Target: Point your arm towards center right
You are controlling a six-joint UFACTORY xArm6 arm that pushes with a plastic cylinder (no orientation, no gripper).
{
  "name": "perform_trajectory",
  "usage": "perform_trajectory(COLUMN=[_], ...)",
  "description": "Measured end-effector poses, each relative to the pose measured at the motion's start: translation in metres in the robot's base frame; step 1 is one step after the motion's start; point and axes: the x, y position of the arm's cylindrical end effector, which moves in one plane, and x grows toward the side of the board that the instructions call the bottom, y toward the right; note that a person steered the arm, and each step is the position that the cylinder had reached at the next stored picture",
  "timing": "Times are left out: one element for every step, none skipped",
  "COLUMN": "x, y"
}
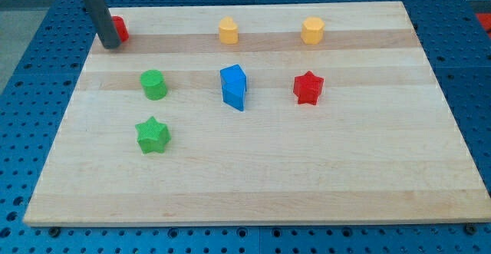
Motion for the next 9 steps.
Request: perform_trajectory(x=[-0.009, -0.019, -0.029, -0.026, -0.003, 0.011, 0.022, 0.026, 0.026], y=[-0.006, -0.006, -0.006, -0.004, 0.042, 0.086, 0.133, 0.186, 0.248])
